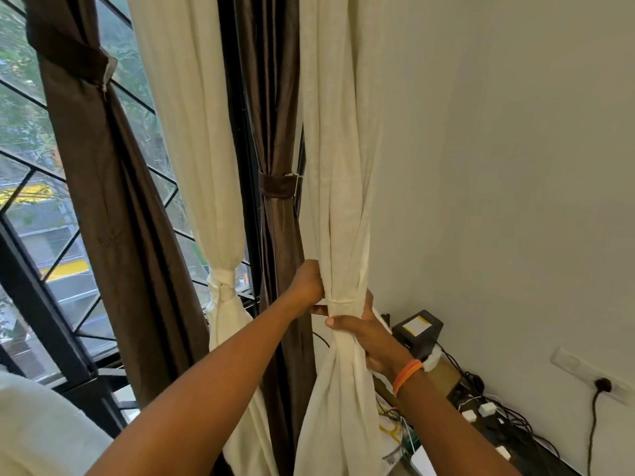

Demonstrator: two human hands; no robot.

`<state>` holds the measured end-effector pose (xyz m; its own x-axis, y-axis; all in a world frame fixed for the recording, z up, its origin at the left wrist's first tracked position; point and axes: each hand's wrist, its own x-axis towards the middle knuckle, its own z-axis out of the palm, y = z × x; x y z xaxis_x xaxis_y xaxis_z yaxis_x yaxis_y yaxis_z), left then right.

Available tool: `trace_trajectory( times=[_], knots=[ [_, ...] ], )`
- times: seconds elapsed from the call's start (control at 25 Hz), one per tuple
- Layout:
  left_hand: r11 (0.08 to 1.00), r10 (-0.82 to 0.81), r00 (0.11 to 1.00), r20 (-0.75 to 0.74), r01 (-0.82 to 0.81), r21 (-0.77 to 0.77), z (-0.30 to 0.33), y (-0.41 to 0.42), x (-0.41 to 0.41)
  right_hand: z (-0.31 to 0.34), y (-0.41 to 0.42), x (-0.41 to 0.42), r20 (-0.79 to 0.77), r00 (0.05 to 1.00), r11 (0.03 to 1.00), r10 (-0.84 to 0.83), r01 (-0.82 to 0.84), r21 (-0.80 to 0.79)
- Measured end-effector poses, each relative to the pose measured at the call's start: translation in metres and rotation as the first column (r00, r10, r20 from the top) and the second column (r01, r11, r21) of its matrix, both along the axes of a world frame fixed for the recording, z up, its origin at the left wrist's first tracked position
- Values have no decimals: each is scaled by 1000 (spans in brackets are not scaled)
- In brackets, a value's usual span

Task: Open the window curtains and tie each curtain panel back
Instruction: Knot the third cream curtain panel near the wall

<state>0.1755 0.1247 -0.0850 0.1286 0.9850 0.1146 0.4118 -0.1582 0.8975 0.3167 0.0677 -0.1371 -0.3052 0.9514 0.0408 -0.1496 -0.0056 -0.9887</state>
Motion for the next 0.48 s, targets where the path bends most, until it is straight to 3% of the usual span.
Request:
trace_trajectory(
  times=[0.28, 0.4, 0.48],
  knots=[
    [999, 11, 993, 120, -6, -40, 1, -5, -2, 3, -2, -1, 75, 992, 995, -103, 103, 4],
    [998, -50, 996, 68, 48, 37, -11, -15, -13, 1, 5, -1, 86, 989, 993, -122, 121, 17],
    [997, 48, 993, 107, -54, 56, -10, -22, -25, -3, 10, 3, 86, 989, 992, -123, 118, 51]
  ],
)
